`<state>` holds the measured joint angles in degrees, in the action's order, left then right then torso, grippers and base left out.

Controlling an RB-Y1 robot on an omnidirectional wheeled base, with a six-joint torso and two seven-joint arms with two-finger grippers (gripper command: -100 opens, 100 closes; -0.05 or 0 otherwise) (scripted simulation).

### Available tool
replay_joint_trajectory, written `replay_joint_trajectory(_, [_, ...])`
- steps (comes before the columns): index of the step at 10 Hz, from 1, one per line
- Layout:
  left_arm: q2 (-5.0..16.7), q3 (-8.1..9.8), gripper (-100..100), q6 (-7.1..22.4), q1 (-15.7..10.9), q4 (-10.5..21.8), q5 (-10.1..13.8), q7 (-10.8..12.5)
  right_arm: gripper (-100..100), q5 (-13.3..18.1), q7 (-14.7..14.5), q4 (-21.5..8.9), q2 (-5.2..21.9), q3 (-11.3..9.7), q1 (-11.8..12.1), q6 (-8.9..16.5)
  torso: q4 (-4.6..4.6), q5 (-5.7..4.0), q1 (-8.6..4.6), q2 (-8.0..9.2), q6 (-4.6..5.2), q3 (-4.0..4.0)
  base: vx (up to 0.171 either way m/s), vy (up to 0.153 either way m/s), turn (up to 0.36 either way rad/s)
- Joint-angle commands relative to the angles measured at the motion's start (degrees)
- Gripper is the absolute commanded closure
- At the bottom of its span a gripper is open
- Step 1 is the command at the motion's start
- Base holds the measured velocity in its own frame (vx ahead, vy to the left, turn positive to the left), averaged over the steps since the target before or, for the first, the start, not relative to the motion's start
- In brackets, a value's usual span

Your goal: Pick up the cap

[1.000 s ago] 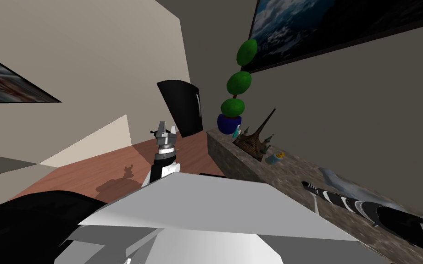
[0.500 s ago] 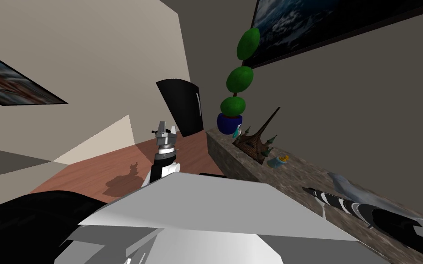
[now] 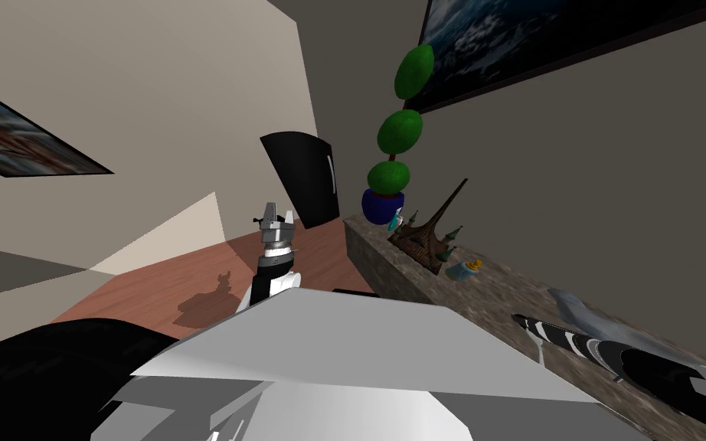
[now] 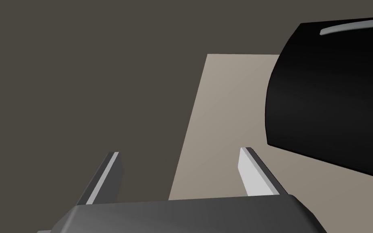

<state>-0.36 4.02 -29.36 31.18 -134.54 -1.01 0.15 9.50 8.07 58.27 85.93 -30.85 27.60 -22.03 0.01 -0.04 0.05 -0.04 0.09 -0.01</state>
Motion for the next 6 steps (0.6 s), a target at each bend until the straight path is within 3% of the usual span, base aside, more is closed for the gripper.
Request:
replay_joint_trajectory(1, [0.00,0.00,0,0.00,0.00,0.00,0.00,0.00,100,0.00,0.00,0.00,0.00,0.00,0.00,0.00,0.00,0.00,0.00,0.00,0.00,0.00,0.000,0.000,0.000])
replay_joint_trajectory(2, [0.00,0.00,0,0.00,0.00,0.00,0.00,0.00,0,0.00,0.00,0.00,0.00,0.00,0.00,0.00,0.00,0.00,0.00,0.00,0.00,0.00,0.000,0.000,0.000])
replay_joint_trajectory(3, [0.00,0.00,0,0.00,0.00,0.00,0.00,0.00,100,-0.42,0.68,0.66,1.84,-0.12,0.37,-0.83,0.00,0.00,-0.01,0.00,0.00,0.00,-0.021,0.030,-0.076])
replay_joint_trajectory(4, [0.00,0.00,0,0.00,0.00,0.00,0.00,0.00,100,-0.65,1.09,1.16,2.87,-0.19,0.57,-1.13,0.01,0.06,0.10,0.09,0.07,0.05,-0.029,0.045,-0.095])
replay_joint_trajectory(5, [0.00,0.00,0,0.00,0.00,0.00,0.00,0.00,100,-0.37,0.74,0.52,2.06,-0.24,0.17,-1.00,0.03,0.08,0.19,0.16,0.11,0.09,-0.012,0.019,-0.023])
replay_joint_trajectory(6, [0.00,0.00,0,0.00,0.00,0.00,0.00,0.00,0,-0.39,0.82,0.53,2.16,-0.26,0.20,-1.13,0.03,0.05,0.14,0.13,0.07,0.08,0.000,0.000,0.000])
